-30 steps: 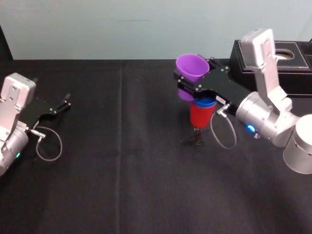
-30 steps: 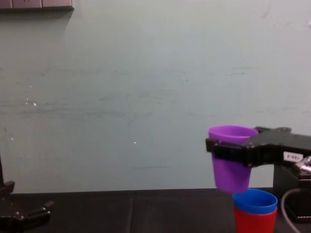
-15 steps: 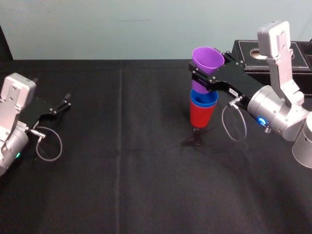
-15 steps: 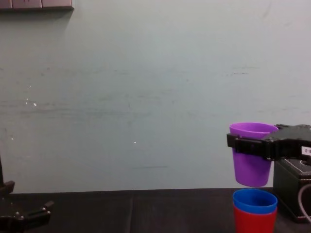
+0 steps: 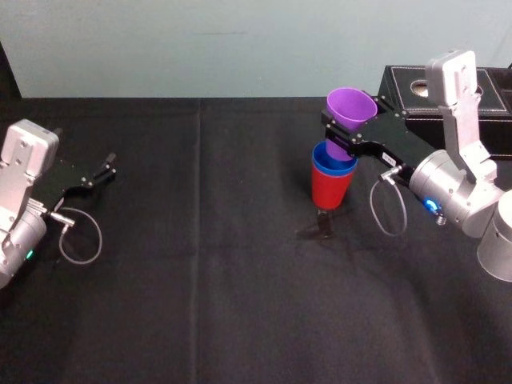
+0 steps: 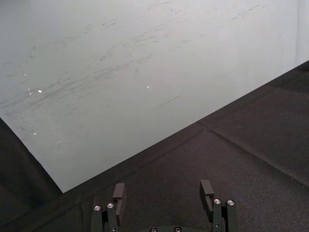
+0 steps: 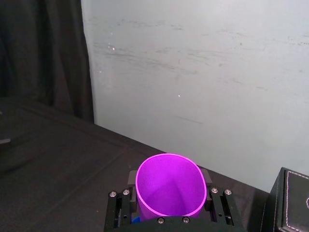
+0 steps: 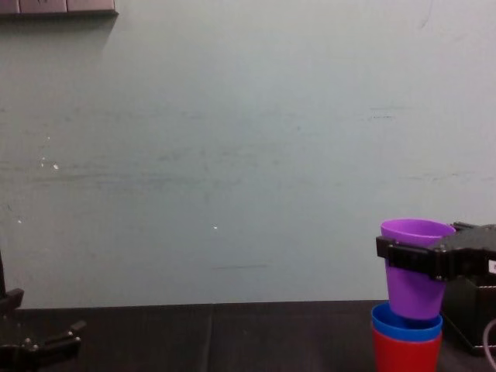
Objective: Stack the three plastic cups sequentially using one hand.
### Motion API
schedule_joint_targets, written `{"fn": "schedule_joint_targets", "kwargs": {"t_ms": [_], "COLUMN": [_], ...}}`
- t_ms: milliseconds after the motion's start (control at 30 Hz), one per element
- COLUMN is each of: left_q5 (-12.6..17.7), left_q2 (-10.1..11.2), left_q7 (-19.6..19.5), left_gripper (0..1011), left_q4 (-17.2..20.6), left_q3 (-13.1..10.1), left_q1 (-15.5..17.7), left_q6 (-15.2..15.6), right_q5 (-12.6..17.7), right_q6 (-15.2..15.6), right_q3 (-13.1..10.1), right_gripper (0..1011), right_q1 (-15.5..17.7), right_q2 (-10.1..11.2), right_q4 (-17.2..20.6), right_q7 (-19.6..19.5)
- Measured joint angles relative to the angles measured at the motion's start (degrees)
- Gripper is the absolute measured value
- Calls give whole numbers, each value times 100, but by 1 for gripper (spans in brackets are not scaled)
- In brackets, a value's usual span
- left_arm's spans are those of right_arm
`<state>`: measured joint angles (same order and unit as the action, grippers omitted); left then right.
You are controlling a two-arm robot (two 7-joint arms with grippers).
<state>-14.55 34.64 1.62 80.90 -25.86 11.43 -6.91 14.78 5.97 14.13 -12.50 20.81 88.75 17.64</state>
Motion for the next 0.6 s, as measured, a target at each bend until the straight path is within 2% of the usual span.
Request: {"fn": "schedule_joint_targets", "kwargs": {"t_ms": [300, 600], "left_q5": [0, 0], "left_q2": [0, 0], "left_q7": [0, 0], "left_gripper": [1005, 1005], "left_q4": [0, 0], "left_q3": [0, 0], "left_q1": [0, 0], "left_q6": [0, 0], "right_q5": [-45, -50], "right_q6": [-132, -174], "right_q3": [42, 45], "right_gripper": [743, 743], "right_q1": [-38, -46], "right_q2": [-83, -109], "right_q4": [-271, -316], "right_q7": [19, 58]}}
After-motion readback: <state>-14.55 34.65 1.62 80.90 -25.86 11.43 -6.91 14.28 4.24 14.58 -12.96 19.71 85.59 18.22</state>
